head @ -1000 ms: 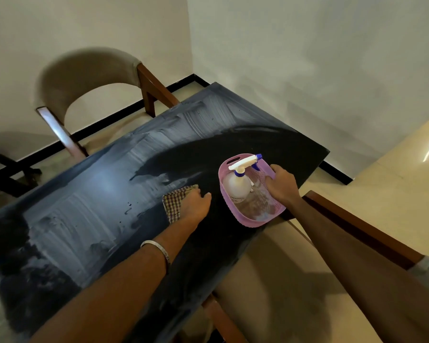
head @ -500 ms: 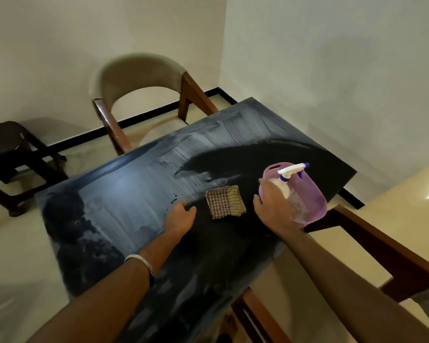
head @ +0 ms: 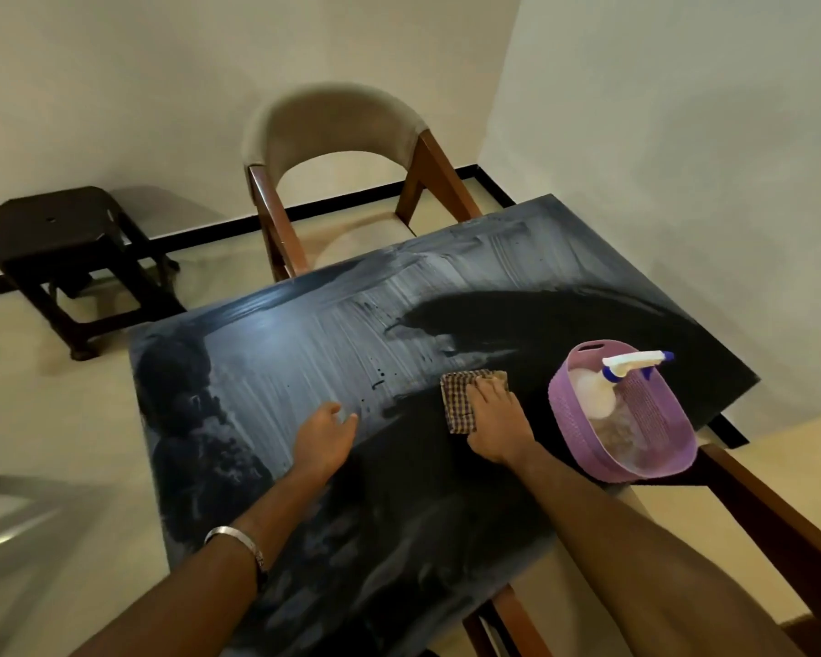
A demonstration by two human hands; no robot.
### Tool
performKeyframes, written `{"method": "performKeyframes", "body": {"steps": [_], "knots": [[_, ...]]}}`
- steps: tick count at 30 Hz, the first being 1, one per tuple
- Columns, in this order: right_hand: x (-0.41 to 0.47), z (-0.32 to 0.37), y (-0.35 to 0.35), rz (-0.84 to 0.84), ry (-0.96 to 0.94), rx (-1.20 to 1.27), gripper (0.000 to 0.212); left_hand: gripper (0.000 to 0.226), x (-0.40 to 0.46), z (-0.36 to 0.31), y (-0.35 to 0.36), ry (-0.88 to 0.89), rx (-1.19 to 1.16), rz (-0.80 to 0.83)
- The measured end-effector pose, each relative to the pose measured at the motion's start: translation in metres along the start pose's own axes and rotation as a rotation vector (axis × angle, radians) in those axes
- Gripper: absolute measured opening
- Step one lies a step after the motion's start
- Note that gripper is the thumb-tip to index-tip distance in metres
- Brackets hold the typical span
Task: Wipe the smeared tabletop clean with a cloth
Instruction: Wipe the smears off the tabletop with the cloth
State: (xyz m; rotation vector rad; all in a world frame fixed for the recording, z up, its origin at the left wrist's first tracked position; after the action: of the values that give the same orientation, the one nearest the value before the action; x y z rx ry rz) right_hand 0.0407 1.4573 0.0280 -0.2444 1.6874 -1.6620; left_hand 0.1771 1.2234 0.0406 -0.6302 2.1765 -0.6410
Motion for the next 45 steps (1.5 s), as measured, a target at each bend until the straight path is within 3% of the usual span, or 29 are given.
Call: {"method": "performKeyframes", "body": {"steps": [4, 16, 22, 25, 31, 34, 37, 41, 45], "knots": [[0.013, -0.018, 0.017, 0.096, -0.036, -0.031, 0.095, 0.039, 0.006, 0.001, 0.012, -0.013, 0.011, -0.010], [0.031, -0.033, 0.045, -0.035, -0.086, 0.023, 0.079, 0.040, 0.009, -0.002, 0.032, -0.088, -0.010, -0.032], [0.073, -0.018, 0.021, -0.051, -0.029, 0.087, 0.078, 0.052, 0.014, 0.008, 0.020, 0.019, 0.078, -0.109], [0.095, 0.014, 0.013, -0.054, -0.020, 0.100, 0.079, 0.060, 0.021, 0.016, 0.009, 0.038, 0.133, -0.131], [0.083, 0.159, 0.044, 0.019, -0.397, 0.046, 0.081, 0.058, 0.036, 0.025, -0.015, -0.031, 0.058, -0.221], [0.072, 0.181, 0.059, 0.067, -0.527, -0.010, 0.077, 0.055, 0.042, 0.032, -0.026, -0.062, 0.020, -0.248], [0.089, 0.137, 0.044, 0.009, -0.402, -0.056, 0.073, 0.057, 0.046, 0.043, -0.032, -0.063, 0.026, -0.237], [0.112, 0.004, 0.008, -0.081, 0.000, -0.071, 0.072, 0.056, 0.045, 0.053, -0.035, -0.044, 0.003, -0.231], [0.117, -0.091, -0.002, -0.032, 0.390, 0.140, 0.072, 0.057, 0.043, 0.061, -0.038, -0.022, -0.022, -0.238]]}}
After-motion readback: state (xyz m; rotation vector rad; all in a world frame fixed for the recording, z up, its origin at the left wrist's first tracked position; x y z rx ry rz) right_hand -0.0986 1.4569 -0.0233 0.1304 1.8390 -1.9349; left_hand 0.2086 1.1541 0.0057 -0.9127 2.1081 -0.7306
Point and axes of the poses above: each hand's wrist, its own x-axis towards the middle knuckle, its own y-axis out of the palm, z = x × y, the point moved 1 cm from there along x, towards the middle knuckle, and after that the axes turned 10 degrees about -y, right-handed, at the moved point
